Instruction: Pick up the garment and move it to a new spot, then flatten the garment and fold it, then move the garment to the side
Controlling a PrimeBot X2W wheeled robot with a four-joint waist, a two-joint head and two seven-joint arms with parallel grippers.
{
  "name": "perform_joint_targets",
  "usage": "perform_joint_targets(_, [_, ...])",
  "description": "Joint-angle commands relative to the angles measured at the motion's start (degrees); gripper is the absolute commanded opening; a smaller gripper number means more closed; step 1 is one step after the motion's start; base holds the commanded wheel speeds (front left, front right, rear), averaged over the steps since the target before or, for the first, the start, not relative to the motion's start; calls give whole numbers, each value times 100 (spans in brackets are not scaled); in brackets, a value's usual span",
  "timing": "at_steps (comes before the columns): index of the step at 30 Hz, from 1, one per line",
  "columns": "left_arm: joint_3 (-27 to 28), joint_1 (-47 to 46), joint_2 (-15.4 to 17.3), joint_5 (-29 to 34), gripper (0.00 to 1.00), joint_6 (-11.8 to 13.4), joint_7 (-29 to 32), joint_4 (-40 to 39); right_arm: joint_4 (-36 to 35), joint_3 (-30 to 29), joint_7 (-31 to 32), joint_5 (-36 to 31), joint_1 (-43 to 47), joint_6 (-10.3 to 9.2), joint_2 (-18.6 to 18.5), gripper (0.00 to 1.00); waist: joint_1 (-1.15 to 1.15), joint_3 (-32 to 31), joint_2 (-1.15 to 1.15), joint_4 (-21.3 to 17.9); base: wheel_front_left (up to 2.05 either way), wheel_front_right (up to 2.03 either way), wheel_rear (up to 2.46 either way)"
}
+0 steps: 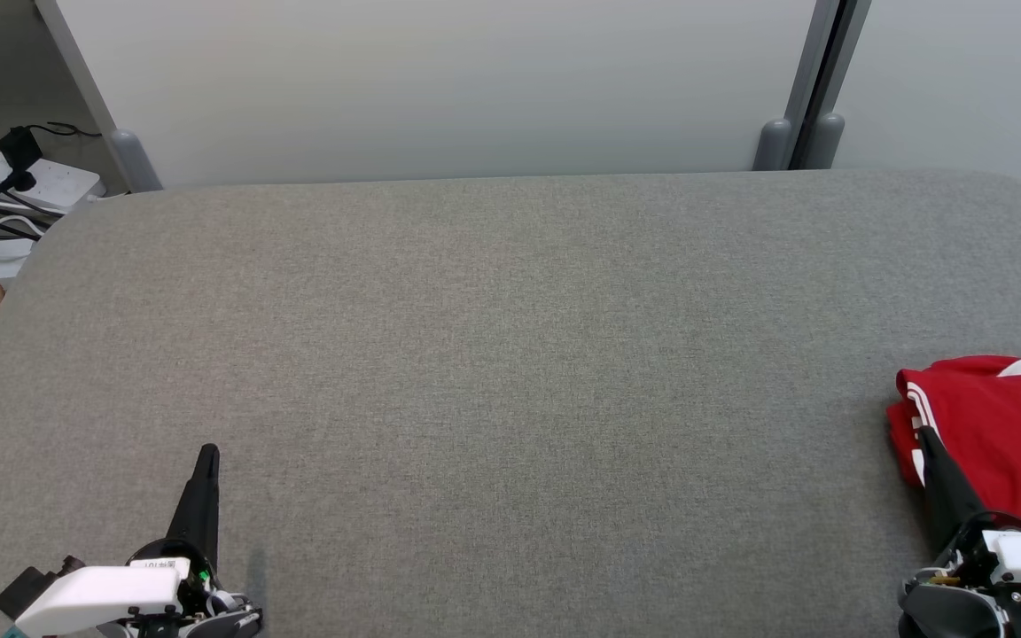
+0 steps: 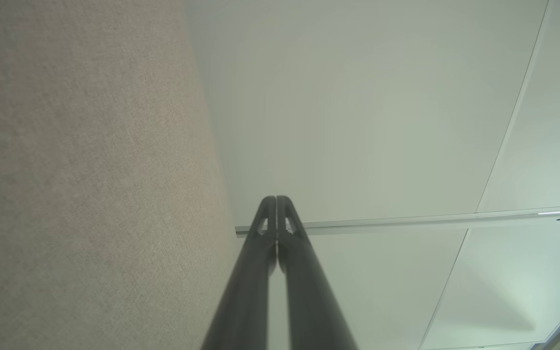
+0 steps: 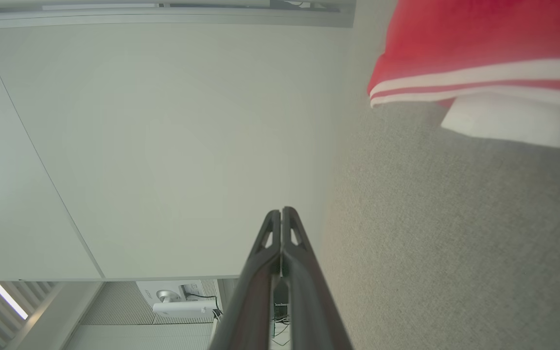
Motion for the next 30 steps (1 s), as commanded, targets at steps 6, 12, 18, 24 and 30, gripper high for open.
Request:
perform_joint_targets(6, [186, -334, 53, -29, 0, 0, 37, -160, -185, 106, 44, 66, -107, 9, -83, 0, 0, 0, 0, 0, 0, 0, 0])
perform_joint_targets(12, [186, -334, 53, -29, 0, 0, 37, -160, -185, 106, 44, 67, -107, 9, -83, 0, 0, 0, 0, 0, 0, 0, 0])
perform_joint_targets(18, [186, -334, 53, -29, 0, 0, 37, -160, -185, 106, 44, 67, -107, 9, -83, 0, 0, 0, 0, 0, 0, 0, 0])
perform_joint_targets(24, [186, -334, 53, -29, 0, 0, 37, -160, -185, 106, 44, 67, -107, 9, -83, 0, 0, 0, 0, 0, 0, 0, 0])
perform_joint_targets(30, [186, -334, 53, -29, 0, 0, 37, -160, -185, 106, 44, 67, -107, 9, -83, 0, 0, 0, 0, 0, 0, 0, 0])
